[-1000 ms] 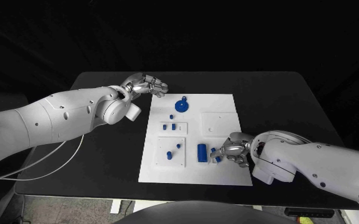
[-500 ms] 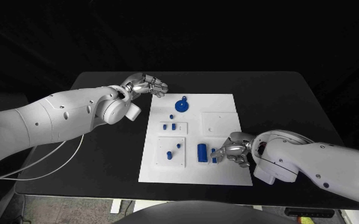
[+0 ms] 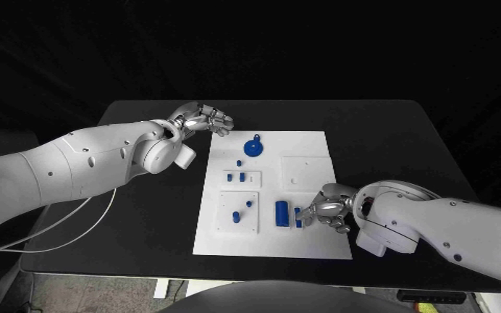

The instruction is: Assemble the parts on the task board

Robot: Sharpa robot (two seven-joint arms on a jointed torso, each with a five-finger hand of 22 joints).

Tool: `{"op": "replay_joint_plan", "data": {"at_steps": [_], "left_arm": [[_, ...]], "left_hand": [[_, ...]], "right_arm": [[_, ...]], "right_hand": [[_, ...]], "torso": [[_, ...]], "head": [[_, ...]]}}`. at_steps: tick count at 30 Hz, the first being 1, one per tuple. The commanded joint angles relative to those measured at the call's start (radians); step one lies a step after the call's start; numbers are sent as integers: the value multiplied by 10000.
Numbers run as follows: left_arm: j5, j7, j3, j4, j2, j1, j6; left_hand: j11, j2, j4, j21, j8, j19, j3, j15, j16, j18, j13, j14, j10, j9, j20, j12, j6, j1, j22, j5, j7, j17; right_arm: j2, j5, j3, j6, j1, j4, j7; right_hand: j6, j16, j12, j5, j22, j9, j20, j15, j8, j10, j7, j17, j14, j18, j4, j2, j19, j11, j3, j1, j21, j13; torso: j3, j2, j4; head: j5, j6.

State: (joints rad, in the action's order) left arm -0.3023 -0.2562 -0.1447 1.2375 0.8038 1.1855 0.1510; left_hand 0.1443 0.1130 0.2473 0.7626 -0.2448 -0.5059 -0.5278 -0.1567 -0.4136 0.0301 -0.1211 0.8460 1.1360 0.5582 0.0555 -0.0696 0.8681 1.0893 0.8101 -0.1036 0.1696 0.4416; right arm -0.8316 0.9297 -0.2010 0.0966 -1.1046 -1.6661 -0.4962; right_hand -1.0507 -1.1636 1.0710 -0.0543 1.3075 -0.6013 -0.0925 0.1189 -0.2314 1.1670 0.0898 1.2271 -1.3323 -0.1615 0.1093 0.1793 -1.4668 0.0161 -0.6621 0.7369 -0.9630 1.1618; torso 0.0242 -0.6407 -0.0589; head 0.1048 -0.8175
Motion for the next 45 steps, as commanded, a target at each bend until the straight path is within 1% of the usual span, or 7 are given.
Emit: {"op": "replay_joint_plan", "data": {"at_steps": [1,9,16,31,35,39,45], "left_arm": [[-4,-57,4,10,-11,7,-133],[-4,-94,4,-19,-27,6,-115],[166,-253,6,-69,-32,6,59],[2428,-850,49,-985,-323,185,660],[2679,-958,60,-1589,-688,206,557],[3029,-994,71,-2156,-1082,203,395],[3183,-1053,88,-2460,-1323,204,374]], "left_hand": [[10,18,-78,-50,-37,-37,4,-17,61,151,13,38,26,-10,22,-33,-82,-63,17,34,5,13],[10,17,-80,-50,-39,-37,2,-17,63,151,14,40,27,-11,21,-34,-82,-60,19,32,5,17],[7,12,-90,-48,-44,-42,3,-14,60,152,14,52,38,-12,21,-40,-79,-66,22,32,5,25],[-159,-94,-108,-36,-138,-118,-23,141,-86,119,-43,455,424,-26,-77,-202,8,-11,57,1,-42,178],[-238,-144,-104,-30,-161,-128,-13,217,-27,77,-39,413,474,-35,-112,-203,30,-16,73,-13,-114,175],[-292,-175,-94,-64,-97,-78,51,239,275,-38,60,51,280,-115,-189,-30,-121,-93,91,5,-178,98],[-351,137,-186,-366,371,461,306,155,899,-301,517,-866,-1103,-379,-103,104,-1054,-500,45,411,-371,-149]], "right_arm": [[-4,474,5,-218,1,45,148],[-62,164,9,9,-48,401,999],[-1,-1844,170,296,-339,1227,3946],[2004,-5449,1463,585,-770,6656,6803],[2715,-5880,1657,349,-733,8227,7159],[2984,-6205,1864,-153,-511,8837,7346],[3242,-6300,2121,-267,-294,9106,7489]], "right_hand": [[-11,-48,-35,7,90,-7,-77,47,-57,-16,-6,13,-9,-1003,193,-90,-67,55,17,118,18,13],[2,10,-42,0,94,22,-64,40,-49,-16,6,-31,21,-1003,517,-140,-50,45,-4,345,16,18],[408,233,-75,-571,59,73,-124,-64,127,-226,154,-157,205,-1003,892,-281,83,-94,-55,707,131,52],[1193,1297,-1089,-2073,-368,-4,73,-409,326,-1519,473,-565,1564,-999,1816,-985,1702,-450,890,1442,1393,-578],[1463,2859,-2823,-1799,-1327,-87,824,-869,332,-2307,718,-1578,2962,-702,1800,-1116,3438,-770,637,1966,3184,-2105],[1887,5859,-5893,-1694,-3828,-186,1924,-1984,317,-2582,782,-3767,4012,-422,1946,-1081,5105,-1391,371,1762,6364,-5119],[2604,8014,-7923,-1870,-5003,-29,2574,-2545,565,-3309,613,-5247,5477,-61,1769,-1166,6968,-1661,824,1742,8047,-7007]], "torso": [[-1,0,-2],[-1,5,-5],[-3,19,-12],[-141,218,-114],[-180,247,-89],[-174,319,-5],[-144,417,53]], "head": [[-1,12],[-27,59],[-107,352],[-401,1485],[-531,1783],[-530,2000],[-403,2142]]}}
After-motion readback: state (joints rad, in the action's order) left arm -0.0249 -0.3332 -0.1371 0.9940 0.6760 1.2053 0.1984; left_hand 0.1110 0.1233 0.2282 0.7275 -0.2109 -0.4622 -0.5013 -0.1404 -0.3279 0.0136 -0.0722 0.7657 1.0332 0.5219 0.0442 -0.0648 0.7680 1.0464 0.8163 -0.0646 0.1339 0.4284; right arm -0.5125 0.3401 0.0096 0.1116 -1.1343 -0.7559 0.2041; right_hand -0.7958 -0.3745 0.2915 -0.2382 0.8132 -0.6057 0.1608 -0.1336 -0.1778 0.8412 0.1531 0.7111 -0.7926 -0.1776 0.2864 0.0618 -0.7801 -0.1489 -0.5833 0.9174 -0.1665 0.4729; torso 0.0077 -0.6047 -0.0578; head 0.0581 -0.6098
